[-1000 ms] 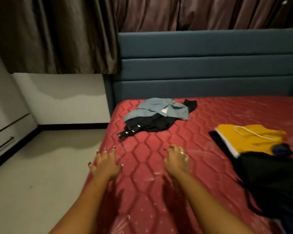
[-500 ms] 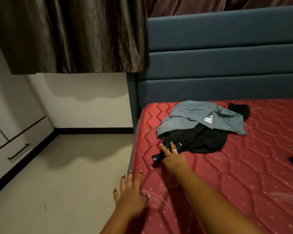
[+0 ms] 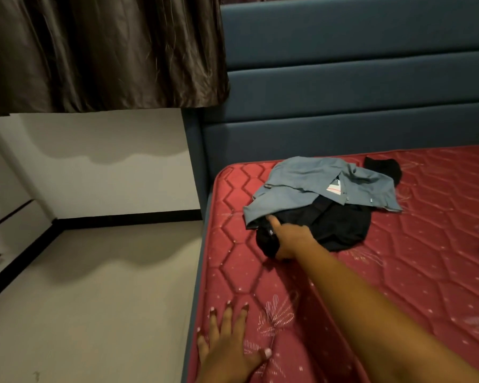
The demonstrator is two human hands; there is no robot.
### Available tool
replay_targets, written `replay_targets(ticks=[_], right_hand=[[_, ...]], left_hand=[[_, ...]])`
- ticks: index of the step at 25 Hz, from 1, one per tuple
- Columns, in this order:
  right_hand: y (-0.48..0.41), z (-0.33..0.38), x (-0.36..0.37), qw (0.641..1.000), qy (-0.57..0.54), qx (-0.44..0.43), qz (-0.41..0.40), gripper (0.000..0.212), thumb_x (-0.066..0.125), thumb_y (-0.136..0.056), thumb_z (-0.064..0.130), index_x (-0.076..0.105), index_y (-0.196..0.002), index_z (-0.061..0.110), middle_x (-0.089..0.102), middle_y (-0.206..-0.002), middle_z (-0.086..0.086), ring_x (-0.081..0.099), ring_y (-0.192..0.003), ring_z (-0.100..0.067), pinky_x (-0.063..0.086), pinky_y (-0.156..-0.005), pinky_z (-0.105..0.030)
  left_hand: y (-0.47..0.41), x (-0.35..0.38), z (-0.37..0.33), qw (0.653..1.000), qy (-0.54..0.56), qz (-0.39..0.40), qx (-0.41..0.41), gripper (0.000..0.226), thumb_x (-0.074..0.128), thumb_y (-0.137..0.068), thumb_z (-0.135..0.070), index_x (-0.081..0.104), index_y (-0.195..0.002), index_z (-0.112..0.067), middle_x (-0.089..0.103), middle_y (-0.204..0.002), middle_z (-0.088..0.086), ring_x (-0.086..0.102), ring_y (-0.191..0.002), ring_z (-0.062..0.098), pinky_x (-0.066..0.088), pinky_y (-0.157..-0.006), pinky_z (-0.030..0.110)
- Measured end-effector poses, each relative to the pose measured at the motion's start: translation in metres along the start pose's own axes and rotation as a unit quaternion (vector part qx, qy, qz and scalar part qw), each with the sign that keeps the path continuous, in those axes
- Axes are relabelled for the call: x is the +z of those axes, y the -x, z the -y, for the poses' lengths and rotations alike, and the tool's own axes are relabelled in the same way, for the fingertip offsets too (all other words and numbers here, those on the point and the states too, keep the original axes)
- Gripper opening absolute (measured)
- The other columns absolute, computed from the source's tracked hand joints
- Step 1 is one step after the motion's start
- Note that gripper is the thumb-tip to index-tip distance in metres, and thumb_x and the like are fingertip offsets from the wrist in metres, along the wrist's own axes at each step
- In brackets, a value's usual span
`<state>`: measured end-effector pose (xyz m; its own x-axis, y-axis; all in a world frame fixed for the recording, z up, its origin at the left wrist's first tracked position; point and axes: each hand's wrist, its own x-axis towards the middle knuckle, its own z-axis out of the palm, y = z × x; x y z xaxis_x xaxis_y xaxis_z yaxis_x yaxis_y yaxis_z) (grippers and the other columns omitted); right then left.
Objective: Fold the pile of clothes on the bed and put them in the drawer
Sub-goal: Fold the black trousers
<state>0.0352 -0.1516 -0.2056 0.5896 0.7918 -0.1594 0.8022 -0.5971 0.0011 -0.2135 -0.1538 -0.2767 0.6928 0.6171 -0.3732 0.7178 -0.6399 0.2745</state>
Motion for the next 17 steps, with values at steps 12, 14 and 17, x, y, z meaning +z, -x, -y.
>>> replay_targets(ticks=[12,14,17], right_hand=[[-0.066,-0.016,0.001,0.998,-0.01,0.063,0.018,0.065,0.065,-0.083,0.028,0.037,-0.141,0.02,0.053,-0.133,-0.007,0.053,-0.122,-0.028,0.047,-0.097,-0.036],[-0.052,-0.017,0.001,0.996,-0.052,0.075,0.019,0.05,0.062,-0.086,0.025,0.048,-0.132,0.013,0.054,-0.131,-0.009,0.053,-0.122,-0.029,0.047,-0.099,-0.037],[-0.024,-0.023,-0.003,0.983,-0.117,0.074,0.125,0.047,0.061,-0.08,0.012,0.052,-0.126,0.004,0.056,-0.123,-0.015,0.059,-0.113,-0.03,0.051,-0.09,-0.035]], left_hand=[[-0.063,0.042,-0.001,0.988,-0.004,-0.148,0.03,0.124,0.003,-0.044,-0.104,0.014,-0.15,-0.041,0.041,-0.145,-0.007,0.021,-0.144,0.029,0.032,-0.086,0.056],[-0.061,0.036,0.009,0.989,-0.008,-0.143,0.029,0.125,0.003,-0.043,-0.104,0.012,-0.151,-0.041,0.024,-0.153,-0.008,0.016,-0.145,0.024,0.029,-0.087,0.05],[-0.058,0.047,0.027,0.98,-0.085,-0.168,0.073,0.122,0.004,-0.053,-0.1,0.008,-0.154,-0.03,0.008,-0.161,0.0,0.036,-0.136,0.024,0.027,-0.102,0.05]])
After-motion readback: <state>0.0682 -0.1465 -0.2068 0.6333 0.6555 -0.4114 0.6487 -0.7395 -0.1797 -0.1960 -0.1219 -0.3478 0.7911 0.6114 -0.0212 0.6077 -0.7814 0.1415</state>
